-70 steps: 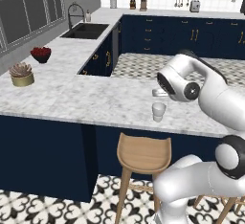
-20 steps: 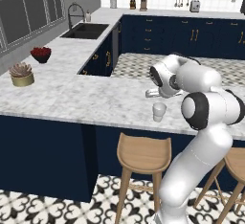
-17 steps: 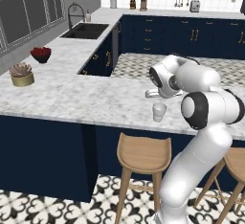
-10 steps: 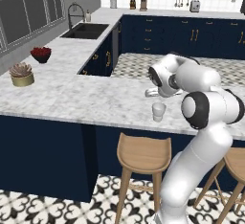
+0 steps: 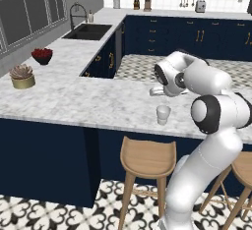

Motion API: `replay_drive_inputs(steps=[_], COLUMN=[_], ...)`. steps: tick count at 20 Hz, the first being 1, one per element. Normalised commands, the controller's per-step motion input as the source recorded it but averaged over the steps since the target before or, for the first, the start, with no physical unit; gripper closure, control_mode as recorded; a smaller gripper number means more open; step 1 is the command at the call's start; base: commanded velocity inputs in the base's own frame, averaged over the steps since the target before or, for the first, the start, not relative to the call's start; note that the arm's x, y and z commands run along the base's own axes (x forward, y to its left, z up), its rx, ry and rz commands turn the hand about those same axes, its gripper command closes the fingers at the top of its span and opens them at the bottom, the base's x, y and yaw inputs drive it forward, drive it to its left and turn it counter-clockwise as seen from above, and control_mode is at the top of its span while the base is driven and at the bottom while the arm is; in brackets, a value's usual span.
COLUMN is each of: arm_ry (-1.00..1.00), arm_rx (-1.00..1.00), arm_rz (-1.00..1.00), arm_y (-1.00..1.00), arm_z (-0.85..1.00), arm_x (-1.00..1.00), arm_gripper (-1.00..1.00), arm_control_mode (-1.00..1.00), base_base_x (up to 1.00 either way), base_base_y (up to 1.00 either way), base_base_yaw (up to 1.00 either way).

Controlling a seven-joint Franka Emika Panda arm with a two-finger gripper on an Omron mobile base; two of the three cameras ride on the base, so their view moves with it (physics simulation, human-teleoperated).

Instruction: Take a straw from the drawer in front and place it inside the glass cup on the dining counter.

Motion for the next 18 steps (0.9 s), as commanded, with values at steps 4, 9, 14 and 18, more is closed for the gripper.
replay_drive_inputs(steps=[4,9,14,18], arm_ry=[0.00,0.00,0.00,0.00], arm_rx=[-0.06,-0.02,0.00,0.00], arm_rz=[0.00,0.00,0.00,0.00], arm_y=[0.00,0.00,0.03,0.09], arm_z=[-0.47,-0.43,-0.11,-0.03], arm_x=[0.10,0.19,0.09,0.09], arm_gripper=[1.00,1.00,1.00,1.00], arm_control_mode=[-1.00,-1.00,-1.00,-1.00], base_base_x=[0.00,0.00,0.00,0.00], base_base_y=[0.00,0.00,0.00,0.00], base_base_yaw=[0.00,0.00,0.00,0.00])
